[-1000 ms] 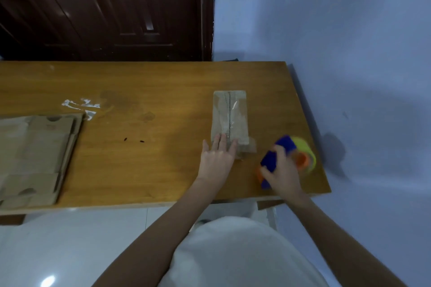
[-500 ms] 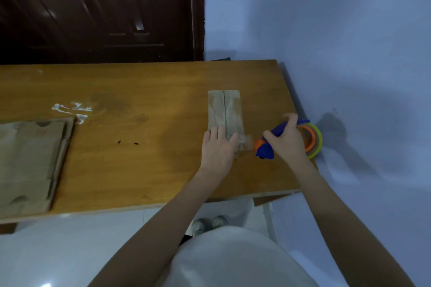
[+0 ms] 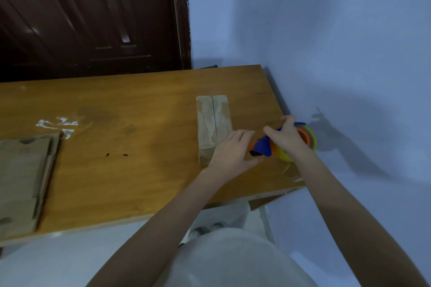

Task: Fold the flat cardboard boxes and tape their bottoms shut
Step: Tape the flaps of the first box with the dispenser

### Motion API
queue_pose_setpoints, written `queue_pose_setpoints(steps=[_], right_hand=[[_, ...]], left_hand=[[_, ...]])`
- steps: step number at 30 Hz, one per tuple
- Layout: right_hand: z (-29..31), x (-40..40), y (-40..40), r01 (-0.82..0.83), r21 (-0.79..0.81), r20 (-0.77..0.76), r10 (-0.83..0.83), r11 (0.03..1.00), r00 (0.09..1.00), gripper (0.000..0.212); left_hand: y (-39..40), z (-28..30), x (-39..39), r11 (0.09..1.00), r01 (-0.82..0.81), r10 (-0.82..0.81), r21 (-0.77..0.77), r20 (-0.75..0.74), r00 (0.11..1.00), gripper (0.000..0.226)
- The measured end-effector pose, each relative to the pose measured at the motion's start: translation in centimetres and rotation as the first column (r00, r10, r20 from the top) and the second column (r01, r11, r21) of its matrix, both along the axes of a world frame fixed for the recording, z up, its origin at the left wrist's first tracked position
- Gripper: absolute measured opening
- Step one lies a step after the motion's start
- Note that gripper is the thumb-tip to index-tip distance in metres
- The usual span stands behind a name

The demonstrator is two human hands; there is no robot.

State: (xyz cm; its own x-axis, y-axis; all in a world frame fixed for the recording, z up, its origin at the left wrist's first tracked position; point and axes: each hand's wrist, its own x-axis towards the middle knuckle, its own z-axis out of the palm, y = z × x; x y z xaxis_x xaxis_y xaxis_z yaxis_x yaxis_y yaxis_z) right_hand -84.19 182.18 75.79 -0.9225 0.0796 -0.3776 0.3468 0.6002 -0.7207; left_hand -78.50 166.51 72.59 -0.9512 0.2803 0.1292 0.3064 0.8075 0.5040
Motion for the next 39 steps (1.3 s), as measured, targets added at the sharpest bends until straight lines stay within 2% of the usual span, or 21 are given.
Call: queue_pose_setpoints(steps=[2,5,7,10,15,22,24,26,30,32,34,36,39], right_hand=[[0.5,0.1,-0.2,-0.042,0.044,-0.023,0.043,0.998,0.999,0.054],[1.7,-0.1,0.1,-0.097,0.111,-0.007,0.098,0.989,0.995,0.057],[2.4,-0.5,0.6,-0.107,0.082,0.074,0.101,0.991,0.992,0.059],[2.9,-1.3,1.5,-0.059,-0.010,0.176,0.060,0.998,0.983,0.059],[2.9,-1.9,2.8,-0.015,-0.088,0.210,0.033,0.996,0.977,0.060],[4.1,-1.1,4.5,-0.292,0.097,0.249,0.261,0.952,0.933,0.059],[5.0,-0.4,4.6,-0.374,0.070,0.315,0.335,0.925,0.888,0.058],[5.6,0.2,4.8,-0.390,-0.006,0.385,0.362,0.921,0.849,0.061],[4.7,-0.1,5.7,-0.217,-0.170,0.477,0.273,0.961,0.836,0.089],[3.5,-0.4,6.0,-0.060,-0.258,0.496,0.185,0.964,0.849,0.085],[1.9,-0.7,6.3,0.097,-0.334,0.511,0.094,0.938,0.855,0.082],[0.2,-0.9,6.4,0.228,-0.395,0.541,0.025,0.890,0.840,0.079],[-1.6,-0.8,6.0,0.306,-0.454,0.526,-0.025,0.837,0.850,0.069]], left_hand=[[1.1,0.2,-0.4,0.999,0.002,-0.003,0.035,0.039,0.999,0.069],[2.0,0.3,-0.9,0.991,0.055,-0.069,0.119,0.109,0.992,0.054],[2.2,0.3,-0.9,0.969,0.089,-0.136,0.232,0.199,0.970,0.055],[2.4,0.6,-1.2,0.946,0.090,-0.165,0.312,0.221,0.961,0.060],[2.5,1.6,-3.1,0.919,0.095,-0.212,0.382,0.277,0.937,0.045],[2.2,3.1,-6.6,0.912,0.136,-0.312,0.386,0.440,0.842,0.030],[2.2,3.4,-7.5,0.924,0.153,-0.321,0.352,0.490,0.810,0.028],[2.3,3.5,-8.2,0.928,0.165,-0.340,0.333,0.579,0.741,0.029],[3.5,3.2,-9.1,0.923,0.055,-0.354,0.381,0.783,0.512,0.034],[4.2,2.6,-9.4,0.925,-0.026,-0.320,0.379,0.813,0.486,0.034],[5.0,1.9,-9.9,0.936,-0.054,-0.265,0.347,0.798,0.541,0.030],[5.8,1.2,-10.2,0.965,-0.046,-0.168,0.257,0.747,0.643,0.028],[6.2,0.5,-10.6,0.967,-0.136,-0.050,0.215,0.686,0.725,0.046]])
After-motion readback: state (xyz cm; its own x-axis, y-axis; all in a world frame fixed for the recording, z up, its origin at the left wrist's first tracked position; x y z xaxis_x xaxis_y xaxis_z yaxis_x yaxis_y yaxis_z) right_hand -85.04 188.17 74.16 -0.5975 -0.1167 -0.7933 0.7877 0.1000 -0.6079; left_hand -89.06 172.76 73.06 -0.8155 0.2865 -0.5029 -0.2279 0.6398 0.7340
